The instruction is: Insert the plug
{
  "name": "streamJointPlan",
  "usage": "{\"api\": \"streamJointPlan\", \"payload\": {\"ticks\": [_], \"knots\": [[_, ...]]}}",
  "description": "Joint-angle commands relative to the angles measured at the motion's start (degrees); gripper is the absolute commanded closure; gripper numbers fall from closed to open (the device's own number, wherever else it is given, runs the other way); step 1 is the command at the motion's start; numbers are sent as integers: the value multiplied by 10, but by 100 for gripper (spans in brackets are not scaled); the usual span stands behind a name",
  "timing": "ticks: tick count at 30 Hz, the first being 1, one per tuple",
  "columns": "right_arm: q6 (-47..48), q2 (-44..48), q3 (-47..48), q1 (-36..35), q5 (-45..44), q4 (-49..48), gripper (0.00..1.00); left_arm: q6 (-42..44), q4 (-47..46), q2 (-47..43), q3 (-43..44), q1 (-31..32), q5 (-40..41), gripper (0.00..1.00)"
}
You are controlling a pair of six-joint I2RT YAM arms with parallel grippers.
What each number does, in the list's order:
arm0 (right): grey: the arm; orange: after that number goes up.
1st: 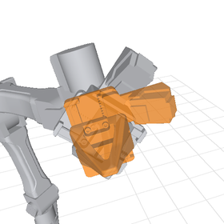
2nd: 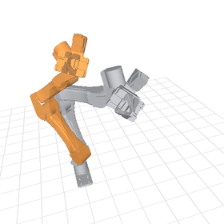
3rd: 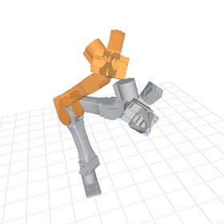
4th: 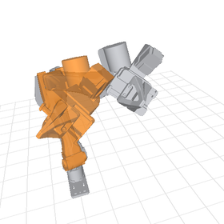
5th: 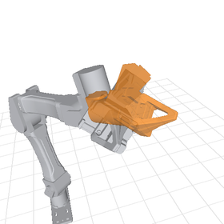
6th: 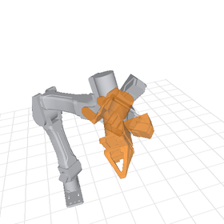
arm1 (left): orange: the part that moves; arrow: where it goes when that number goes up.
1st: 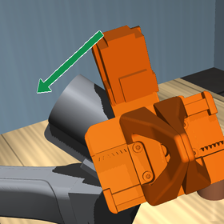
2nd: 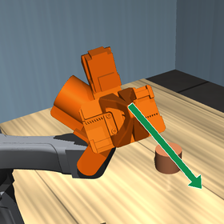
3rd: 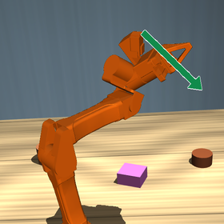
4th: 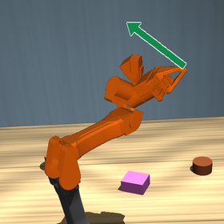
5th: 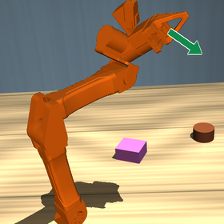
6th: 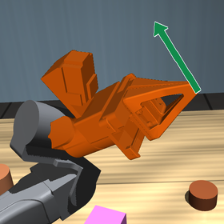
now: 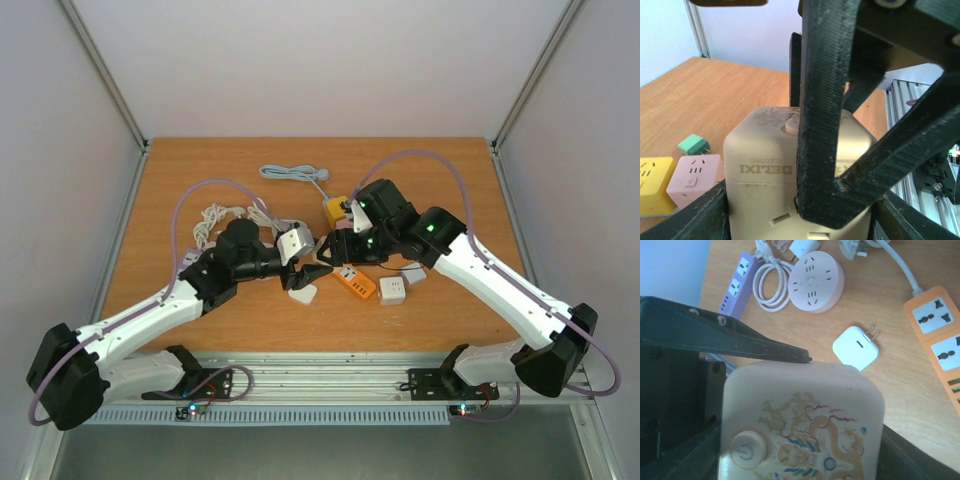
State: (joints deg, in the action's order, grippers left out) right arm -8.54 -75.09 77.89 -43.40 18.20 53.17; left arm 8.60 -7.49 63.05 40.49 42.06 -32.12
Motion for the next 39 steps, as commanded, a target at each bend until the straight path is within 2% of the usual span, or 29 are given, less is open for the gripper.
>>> {"api": "streamJointPlan", "payload": {"ticks": [1, 4, 6, 8, 9, 11, 16, 20, 23, 26, 32, 39], "knots": [[2, -19, 10, 2, -34, 31, 40, 12, -41, -5, 8, -1, -6, 61], [10, -16, 17, 3, -61, 33, 51, -1, -41, -7, 8, -1, 23, 44], [27, -18, 31, 6, -88, 38, 52, -20, -38, -10, 10, -1, 47, 29], [48, -21, 49, 27, -96, 37, 53, -39, -34, -16, 13, -1, 78, 20], [63, -24, 56, 41, -94, 33, 53, -47, -29, -20, 16, -1, 98, 12], [100, -37, 78, 72, -89, 31, 53, -71, -12, -32, 26, -1, 154, 1], [176, -86, 130, 145, -51, -5, 53, -168, 107, -72, 88, -1, 365, 1], [231, -134, 154, 180, -30, -44, 53, -223, 262, -86, 168, -11, 441, 1], [257, -183, 184, 199, -24, -45, 53, -242, 352, -97, 195, -35, 446, 1], [288, -231, 218, 206, -31, -37, 53, -247, 386, -113, 189, -79, 398, 1], [331, -305, 260, 212, -16, -30, 53, -176, 370, -164, 126, -100, 408, 1], [332, -365, 289, 212, -7, -8, 53, -163, 346, -172, 104, -100, 420, 1]]}}
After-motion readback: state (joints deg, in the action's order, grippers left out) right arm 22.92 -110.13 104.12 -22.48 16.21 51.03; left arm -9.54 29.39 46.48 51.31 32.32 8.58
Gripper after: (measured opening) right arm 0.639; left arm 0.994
